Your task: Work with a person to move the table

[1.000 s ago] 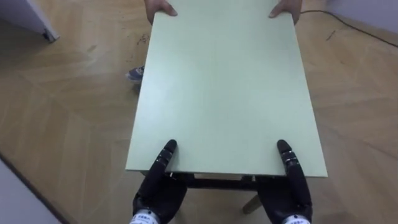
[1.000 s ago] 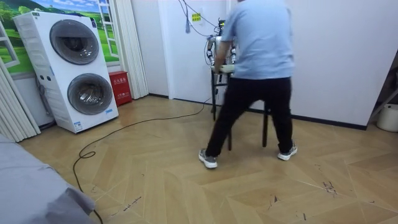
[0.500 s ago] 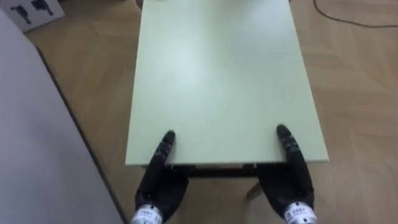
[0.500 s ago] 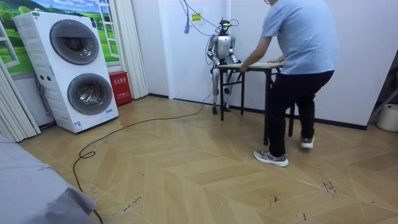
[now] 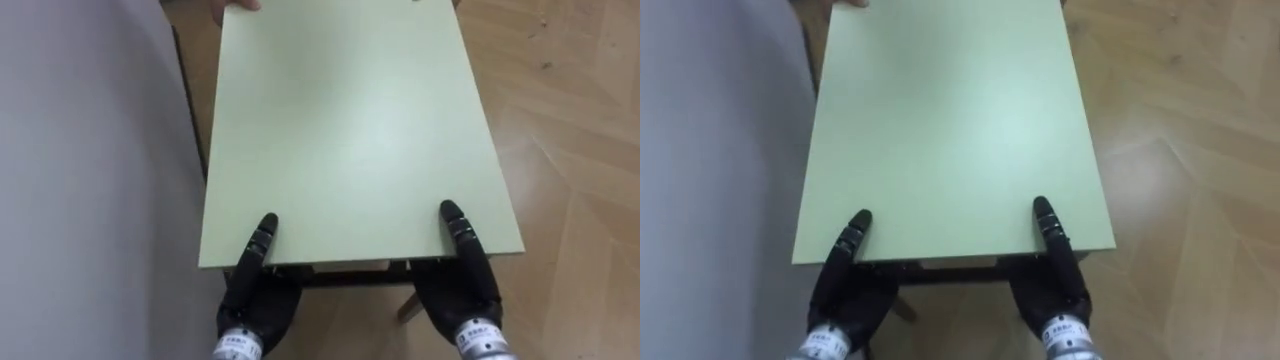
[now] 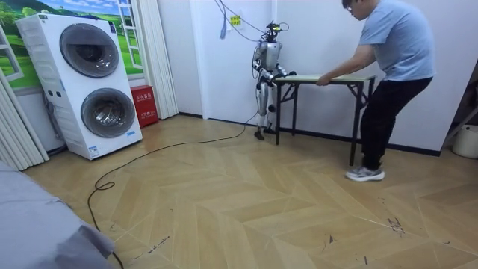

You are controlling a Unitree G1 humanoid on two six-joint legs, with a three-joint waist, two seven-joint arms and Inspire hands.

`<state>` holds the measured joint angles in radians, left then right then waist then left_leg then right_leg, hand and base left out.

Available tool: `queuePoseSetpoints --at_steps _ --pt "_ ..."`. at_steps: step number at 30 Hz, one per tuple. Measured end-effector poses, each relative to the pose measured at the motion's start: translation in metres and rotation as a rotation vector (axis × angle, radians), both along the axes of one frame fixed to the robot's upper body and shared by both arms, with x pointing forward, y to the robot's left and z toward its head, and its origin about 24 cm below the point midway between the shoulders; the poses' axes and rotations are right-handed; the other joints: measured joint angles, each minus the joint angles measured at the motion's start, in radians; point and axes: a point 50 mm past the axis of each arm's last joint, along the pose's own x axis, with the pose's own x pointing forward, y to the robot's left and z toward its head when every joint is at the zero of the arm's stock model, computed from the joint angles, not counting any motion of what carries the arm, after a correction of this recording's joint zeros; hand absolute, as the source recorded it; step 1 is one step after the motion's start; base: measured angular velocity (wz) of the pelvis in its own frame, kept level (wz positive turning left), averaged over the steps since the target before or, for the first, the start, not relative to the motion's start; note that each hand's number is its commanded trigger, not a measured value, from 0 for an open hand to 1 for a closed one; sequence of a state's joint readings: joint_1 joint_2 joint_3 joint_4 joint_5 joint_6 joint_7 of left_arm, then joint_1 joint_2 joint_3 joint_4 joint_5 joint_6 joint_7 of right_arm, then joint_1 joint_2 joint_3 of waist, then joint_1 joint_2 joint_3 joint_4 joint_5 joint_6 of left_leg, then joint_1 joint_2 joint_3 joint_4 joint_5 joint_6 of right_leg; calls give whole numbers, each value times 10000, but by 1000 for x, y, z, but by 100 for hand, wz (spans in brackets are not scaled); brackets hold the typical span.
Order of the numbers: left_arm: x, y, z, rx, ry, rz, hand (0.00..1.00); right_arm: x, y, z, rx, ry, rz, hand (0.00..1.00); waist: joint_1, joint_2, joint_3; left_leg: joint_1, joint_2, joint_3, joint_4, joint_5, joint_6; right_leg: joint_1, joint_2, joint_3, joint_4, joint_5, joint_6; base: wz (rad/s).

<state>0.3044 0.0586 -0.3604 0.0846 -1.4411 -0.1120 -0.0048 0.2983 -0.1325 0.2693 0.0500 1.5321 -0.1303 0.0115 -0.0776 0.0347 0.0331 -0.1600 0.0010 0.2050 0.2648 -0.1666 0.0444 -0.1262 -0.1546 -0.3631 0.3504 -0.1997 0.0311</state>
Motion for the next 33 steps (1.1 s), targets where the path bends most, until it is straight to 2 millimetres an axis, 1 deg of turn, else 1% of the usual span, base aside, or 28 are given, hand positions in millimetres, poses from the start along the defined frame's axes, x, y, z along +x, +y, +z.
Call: queuePoseSetpoints --at_steps 1,2,3,5,6,7,8,9,10,11,12,13,14,15,16,17,18,19,20,21,22,23,24,25,26,27,30,33 --pt "0 0 0 21 -31 3 100 0 1 0 63 13 -23 100 6 -27 -3 27 -3 2 -7 0 0 101 41 116 -96 0 1 48" --pt "1 2 0 137 -61 53 100 -1 3 -1 162 52 -37 100 36 -94 -6 169 -3 7 -115 2 2 277 134 353 -250 2 4 32" --pt "0 3 0 190 -57 86 100 -1 6 -2 242 126 -8 100 108 -136 -7 322 -10 -116 -168 2 2 488 207 574 -393 6 10 24" --pt "-1 5 -1 259 -24 55 100 -2 9 -4 297 236 57 100 250 -149 -1 581 -15 -361 -290 2 1 704 272 672 -409 10 16 13" --pt "-2 6 -1 328 18 65 100 -3 10 -5 339 314 79 100 310 -148 0 734 -6 -862 -370 3 -1 729 332 677 -294 5 21 10" --pt "-3 7 -2 346 41 79 100 -3 11 -6 357 347 93 100 334 -146 3 777 11 -1187 -382 5 -7 687 371 723 -194 -27 58 6" --pt "-4 9 -2 357 81 166 100 -3 13 -6 393 370 171 100 413 -157 -3 781 34 -1885 -380 9 -28 555 586 1280 -536 -151 106 -9" --pt "-4 11 -3 289 112 254 100 -1 14 -5 335 288 301 100 587 -190 1 740 7 -2255 -368 -27 -139 326 794 1861 -1503 324 -136 -3" --pt "-5 12 -4 223 199 302 100 -1 12 -5 239 301 320 100 563 -61 -21 739 72 -2398 -374 -78 -266 416 837 1782 -1426 500 -246 15" --pt "-8 10 -5 136 293 243 100 -1 10 -5 189 338 345 100 541 -50 -32 821 131 -2175 -506 -39 -381 584 851 1575 -1460 552 -262 42" --pt "-10 8 -6 61 372 211 100 -3 8 -6 294 433 350 100 546 -75 -17 926 202 -1663 -690 4 -449 758 920 1485 -1468 552 -263 48" --pt "-10 8 -6 64 402 163 100 -4 7 -7 315 485 352 100 501 -90 -12 975 244 -1401 -770 13 -454 837 971 1479 -1475 552 -262 65" --pt "-10 9 -7 118 413 102 100 -6 7 -8 379 579 357 100 367 -143 -18 1027 361 -926 -849 32 -469 904 1059 1587 -1476 545 -259 74" --pt "-9 10 -6 195 380 54 100 -7 7 -9 406 634 319 100 281 -186 -26 1008 439 -740 -856 38 -475 912 1119 1684 -1438 529 -238 64" --pt "-9 11 -6 228 376 42 100 -8 7 -9 431 653 301 100 307 -200 -31 1020 472 -781 -852 39 -475 894 1138 1671 -1372 515 -220 19" --pt "-9 11 -6 209 381 60 100 -8 8 -9 421 662 339 100 402 -200 -27 1073 553 -940 -807 39 -476 765 1212 1586 -1048 487 -190 -16" --pt "-10 11 -6 209 404 74 100 -9 8 -10 423 692 353 100 527 -158 -13 1137 602 -1466 -798 39 -476 517 1207 1405 -407 459 -186 -22" --pt "-10 11 -7 217 414 81 100 -9 9 -10 429 710 355 100 555 -127 7 1184 648 -1874 -797 41 -480 277 1218 1381 84 402 -182 -11" --pt "-10 12 -7 262 426 121 100 -10 10 -11 441 736 369 100 535 -56 30 1174 755 -2664 -758 22 -512 -44 1392 1746 -229 23 -245 -5" --pt "-10 14 -6 302 399 148 100 -9 12 -10 426 686 418 100 549 -65 25 1090 751 -2882 -736 21 -515 -127 1470 1953 -1070 163 -397 4" --pt "-8 16 -4 313 293 235 100 -7 14 -7 382 519 440 100 526 -175 2 918 582 -2879 -658 -94 -695 -309 1250 1839 -1971 1461 -673 42" --pt "-8 12 -7 241 434 191 100 -7 10 -8 204 546 308 100 299 126 -11 891 768 -2490 -681 -260 -916 -229 1266 1347 -1692 1327 -632 61" --pt "-8 10 -7 273 451 84 100 -7 9 -8 219 559 247 100 219 147 2 953 822 -1459 -825 -159 -999 -130 1278 1374 -1613 1318 -630 62" --pt "-7 10 -6 288 427 40 100 -7 9 -9 239 576 222 100 184 117 18 965 869 -1046 -898 -107 -983 -54 1281 1419 -1623 1316 -627 55" --pt "-6 9 -6 338 386 -51 100 -8 8 -9 300 618 152 100 -37 110 20 1010 910 -638 -977 -22 -927 42 1290 1427 -1621 1269 -553 64" --pt "-4 10 -5 412 330 -164 100 -10 8 -10 347 646 81 100 -142 96 20 1037 898 -548 -1029 -7 -900 73 1278 1417 -1610 1186 -435 57" --pt "-5 13 -6 504 364 -158 100 -11 10 -10 418 669 109 100 -10 84 18 1112 796 -543 -1013 -5 -896 110 1267 1325 -1618 1160 -399 -6" --pt "-4 13 -5 510 352 -191 100 -11 10 -11 479 701 63 100 -39 81 19 1191 729 -396 -1037 -28 -859 166 1193 1230 -1617 1145 -375 -1"
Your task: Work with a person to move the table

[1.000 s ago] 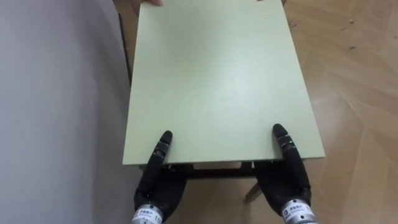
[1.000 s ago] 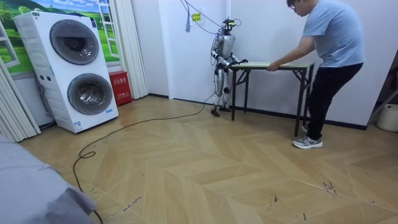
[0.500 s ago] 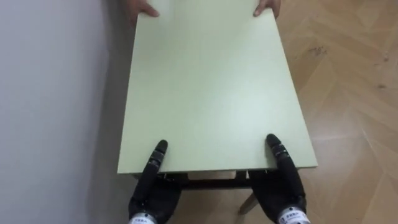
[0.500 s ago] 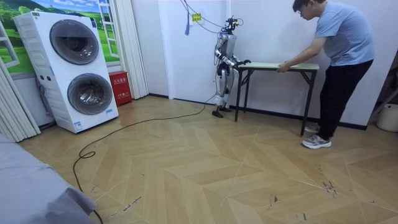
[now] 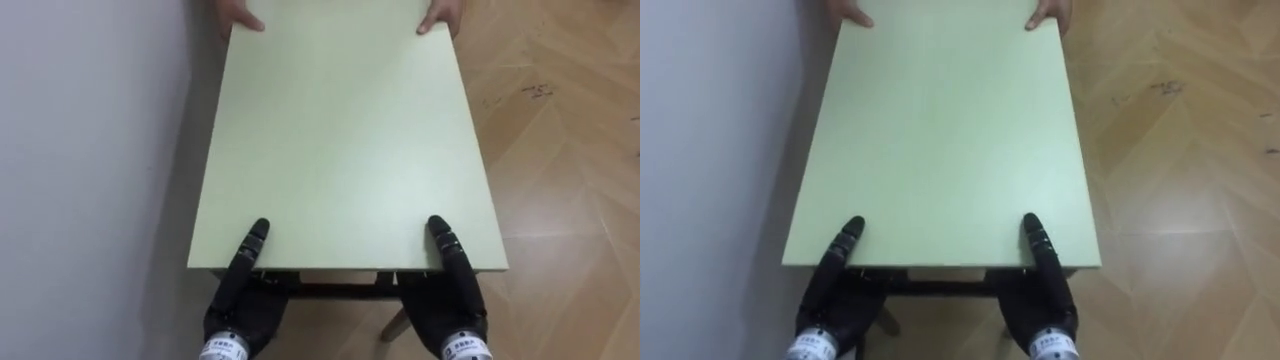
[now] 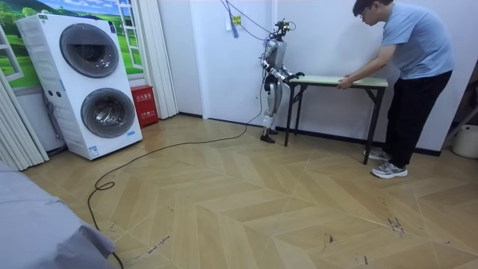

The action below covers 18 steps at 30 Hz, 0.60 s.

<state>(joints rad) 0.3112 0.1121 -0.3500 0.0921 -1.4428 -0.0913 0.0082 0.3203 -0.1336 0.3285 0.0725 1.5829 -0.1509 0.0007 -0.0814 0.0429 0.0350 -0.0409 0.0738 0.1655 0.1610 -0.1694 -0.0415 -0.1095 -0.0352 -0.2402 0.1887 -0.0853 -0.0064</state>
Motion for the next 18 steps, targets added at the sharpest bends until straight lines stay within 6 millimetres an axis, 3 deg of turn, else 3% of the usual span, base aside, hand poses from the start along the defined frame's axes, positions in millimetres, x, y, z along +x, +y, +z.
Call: queuePoseSetpoints --at_steps 3,8,18 --pt "0 0 -1 20 22 -26 100 -1 0 -1 30 46 -30 100 43 -5 3 86 -24 254 -5 -61 99 32 -35 -34 0 -5 9 -7" --pt "-1 -1 -1 25 60 -49 100 -1 -1 -1 14 59 -33 100 25 -7 4 121 -176 283 -8 -71 117 37 -166 -60 -5 -81 125 -3" --pt "-7 -2 -8 308 305 -180 100 -7 -2 -10 9 302 -144 100 61 -50 14 170 -170 298 -41 -90 148 82 -152 -63 -12 -87 135 0"
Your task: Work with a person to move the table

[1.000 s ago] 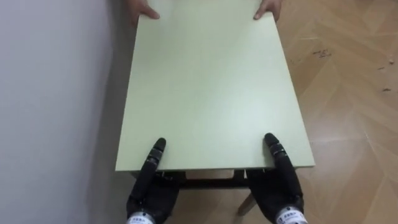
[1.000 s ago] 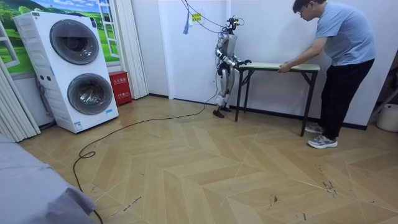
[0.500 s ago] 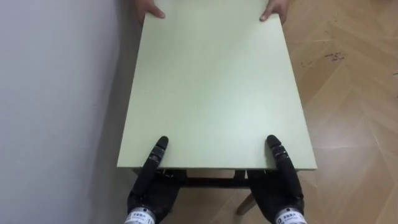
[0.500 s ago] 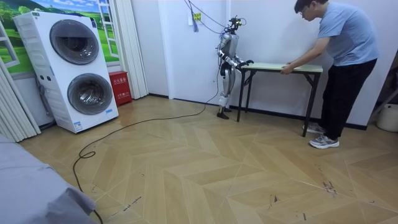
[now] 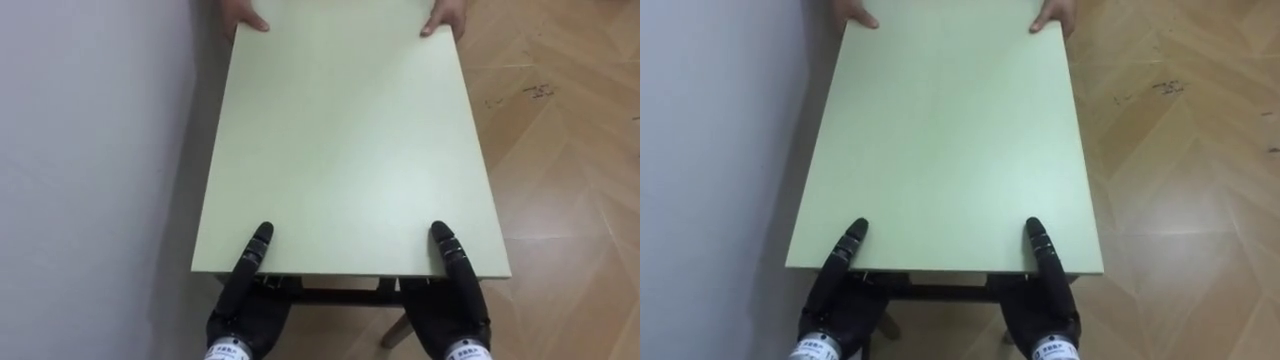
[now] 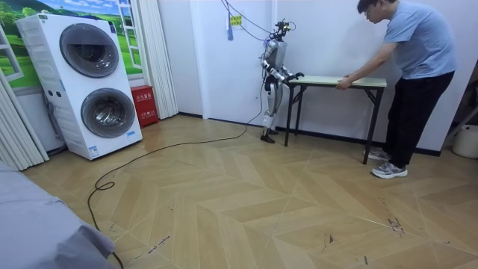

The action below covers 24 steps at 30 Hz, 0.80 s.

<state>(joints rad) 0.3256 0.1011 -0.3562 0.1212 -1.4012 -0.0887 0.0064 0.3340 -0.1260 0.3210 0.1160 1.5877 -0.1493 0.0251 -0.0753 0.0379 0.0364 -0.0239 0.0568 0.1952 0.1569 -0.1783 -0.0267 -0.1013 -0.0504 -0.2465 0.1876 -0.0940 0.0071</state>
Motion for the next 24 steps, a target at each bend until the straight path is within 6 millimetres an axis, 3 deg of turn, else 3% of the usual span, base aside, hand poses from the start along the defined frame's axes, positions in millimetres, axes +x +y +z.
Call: queuePoseSetpoints --at_steps 6,8,9,10,11,12,22,24 --pt "0 0 -2 28 84 -52 100 0 0 -3 40 63 29 100 -16 -36 -21 86 3 68 -35 0 0 97 2 1 -34 0 0 0" --pt "-2 -1 -4 84 150 -153 88 -2 0 -5 1 105 25 64 -9 -37 -22 170 5 87 -45 0 0 191 2 -14 -34 -14 21 0" --pt "-2 -1 -6 157 87 -198 73 -2 0 -6 5 58 14 14 -14 -40 -25 173 6 111 -45 0 0 199 1 -24 -34 -14 21 0" --pt "-2 -1 -6 184 62 -202 63 -3 1 -7 20 46 8 0 -15 -48 -29 172 7 125 -45 0 0 199 1 -25 -34 -14 21 0" --pt "-3 1 -8 213 33 -206 49 -4 1 -8 46 48 33 0 -8 -78 -48 181 7 139 -45 0 0 200 1 -16 -28 -14 21 0" --pt "-3 1 -10 223 22 -223 0 -5 1 -10 80 80 107 0 33 -123 -77 214 9 172 -44 0 0 214 3 1 -26 -13 21 -4" --pt "-1 10 -19 2836 -683 -2567 0 -11 -3 -17 -1293 -824 1745 0 203 -46 -125 434 9 350 -59 -26 63 450 -1 -2 -35 -33 7 -2" --pt "-6 7 -26 2831 -345 -2856 0 -8 -5 -14 -1425 -1324 1911 0 200 -5 -216 463 12 367 -51 -78 141 521 0 8 -34 -106 -63 -3"
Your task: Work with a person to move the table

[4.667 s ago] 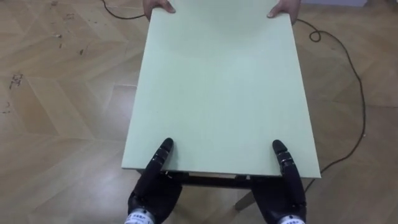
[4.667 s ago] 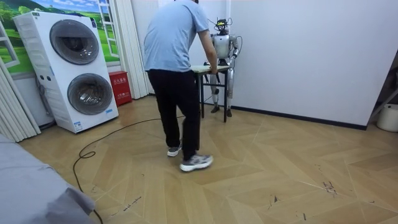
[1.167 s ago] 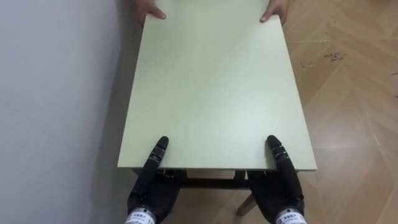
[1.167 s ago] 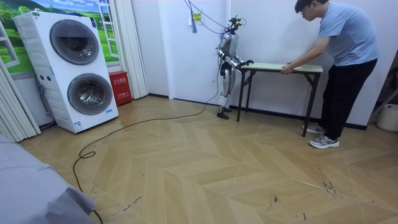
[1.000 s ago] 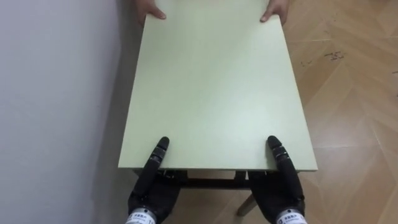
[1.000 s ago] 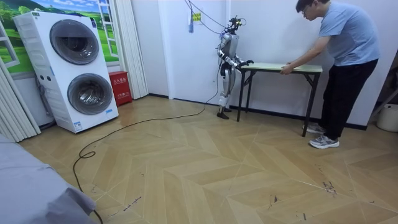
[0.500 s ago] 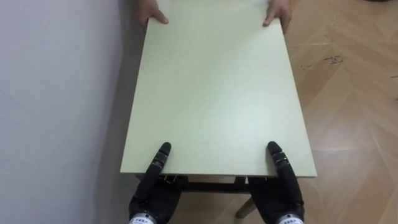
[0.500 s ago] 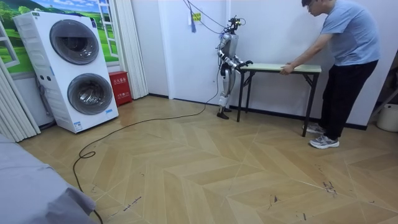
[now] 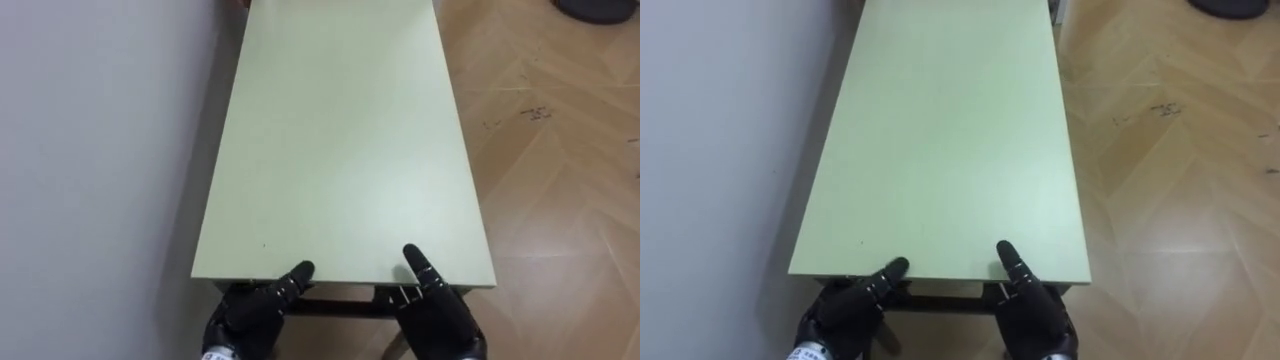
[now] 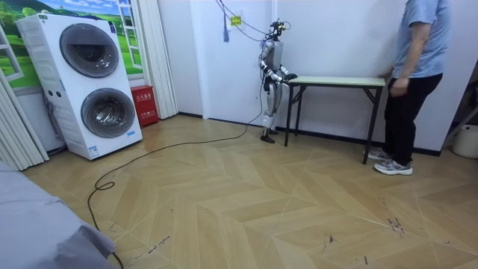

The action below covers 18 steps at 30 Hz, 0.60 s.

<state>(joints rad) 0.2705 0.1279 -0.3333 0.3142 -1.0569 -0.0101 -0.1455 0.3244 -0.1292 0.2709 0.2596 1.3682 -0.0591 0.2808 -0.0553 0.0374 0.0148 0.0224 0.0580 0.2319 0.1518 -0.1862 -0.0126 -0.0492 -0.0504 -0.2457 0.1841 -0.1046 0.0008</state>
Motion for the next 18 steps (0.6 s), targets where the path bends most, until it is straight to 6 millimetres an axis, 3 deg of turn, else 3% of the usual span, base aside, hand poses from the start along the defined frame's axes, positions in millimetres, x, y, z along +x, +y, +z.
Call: queuePoseSetpoints --at_steps 2,3,5,10,15,18 --pt "-4 -2 -4 -64 214 -255 0 -1 -2 -1 9 -91 112 0 3 12 -38 86 3 -1 8 2 2 91 4 6 -10 -5 -9 0" --pt "-8 -2 -6 -49 358 -335 0 -2 -3 -3 55 -116 214 0 3 32 -103 132 2 -1 9 3 3 129 3 7 -7 -8 -14 0" --pt "-8 -1 -7 -27 406 -407 0 -3 -4 -4 147 -220 298 0 -2 40 -107 165 -1 -2 10 7 7 157 0 11 0 -8 -15 0" --pt "-9 0 -7 116 413 -562 0 -5 -3 -4 391 -382 505 0 -10 21 -94 186 -5 -1 8 11 8 148 3 13 -3 -30 1 0" --pt "-10 0 -8 413 404 -1012 0 -6 -4 -5 486 -574 590 0 9 -171 20 228 0 75 0 10 8 144 4 54 -8 -51 4 -2" --pt "-14 8 -17 598 776 -1090 0 -5 -7 -17 243 -208 847 0 16 -295 -20 240 -6 84 5 10 8 148 5 131 -43 -53 8 -2"
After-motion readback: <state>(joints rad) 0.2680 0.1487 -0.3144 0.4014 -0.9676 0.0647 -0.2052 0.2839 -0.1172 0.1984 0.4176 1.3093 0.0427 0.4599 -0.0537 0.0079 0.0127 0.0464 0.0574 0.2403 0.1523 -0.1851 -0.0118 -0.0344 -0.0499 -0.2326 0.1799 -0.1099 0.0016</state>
